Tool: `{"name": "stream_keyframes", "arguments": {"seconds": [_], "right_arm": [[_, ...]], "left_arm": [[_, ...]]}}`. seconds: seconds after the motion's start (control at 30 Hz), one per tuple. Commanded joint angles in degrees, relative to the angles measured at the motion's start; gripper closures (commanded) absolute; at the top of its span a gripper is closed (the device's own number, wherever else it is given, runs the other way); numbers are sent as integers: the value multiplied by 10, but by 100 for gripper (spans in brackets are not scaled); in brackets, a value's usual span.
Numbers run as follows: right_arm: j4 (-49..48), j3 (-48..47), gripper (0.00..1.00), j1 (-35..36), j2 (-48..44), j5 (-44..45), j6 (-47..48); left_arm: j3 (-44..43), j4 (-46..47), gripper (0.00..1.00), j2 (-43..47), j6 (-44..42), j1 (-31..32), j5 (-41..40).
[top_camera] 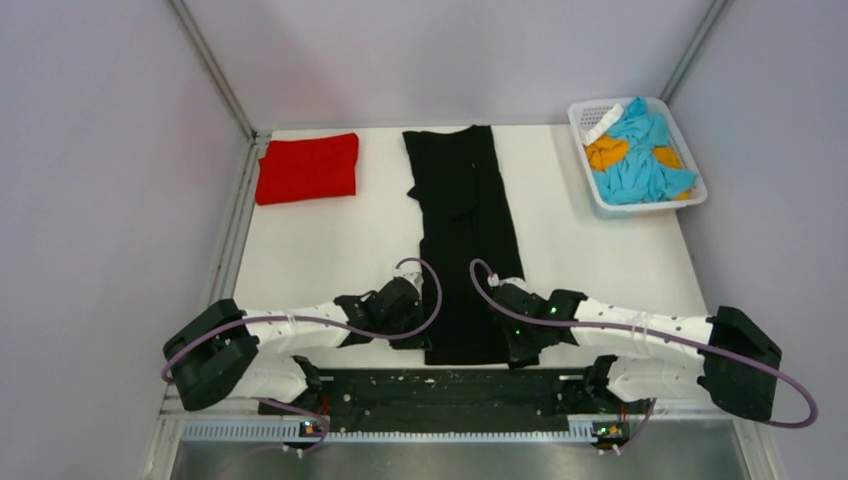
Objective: Fold and stack the t-shirts
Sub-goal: Grab the bottom of the folded rectangular tshirt with both arms
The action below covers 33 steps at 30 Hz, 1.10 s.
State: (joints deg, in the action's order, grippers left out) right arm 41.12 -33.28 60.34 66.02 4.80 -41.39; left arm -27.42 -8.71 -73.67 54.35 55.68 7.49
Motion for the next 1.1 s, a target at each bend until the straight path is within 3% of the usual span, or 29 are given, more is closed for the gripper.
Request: {"name": "stream_keyframes", "arguments": {"seconds": [0.0,0.43,0.6,0.7,0.97,1.03,1.07], "right_arm": [[3,-48,100,7,-48,-53,13],[-85,-32,100,7,-83,-140,1],[46,-53,100,7,-111,-14,-35],[89,-33,98,7,-122,15,-63],[-82,25,97,7,-55,-80,-11],[-94,20,91,7,-23,-82,0],[-93,15,83,7,-9,-78,4]], "left_arm": [[13,-15,100,-7,2,3,-10],[35,-29,100,26,8,5,0],[33,-36,100,26,6,4,-2],[29,-40,100,30,1,6,0],[19,-55,100,47,-14,6,10],[21,-57,100,51,-14,6,8],[22,-57,100,52,-14,6,6]]}}
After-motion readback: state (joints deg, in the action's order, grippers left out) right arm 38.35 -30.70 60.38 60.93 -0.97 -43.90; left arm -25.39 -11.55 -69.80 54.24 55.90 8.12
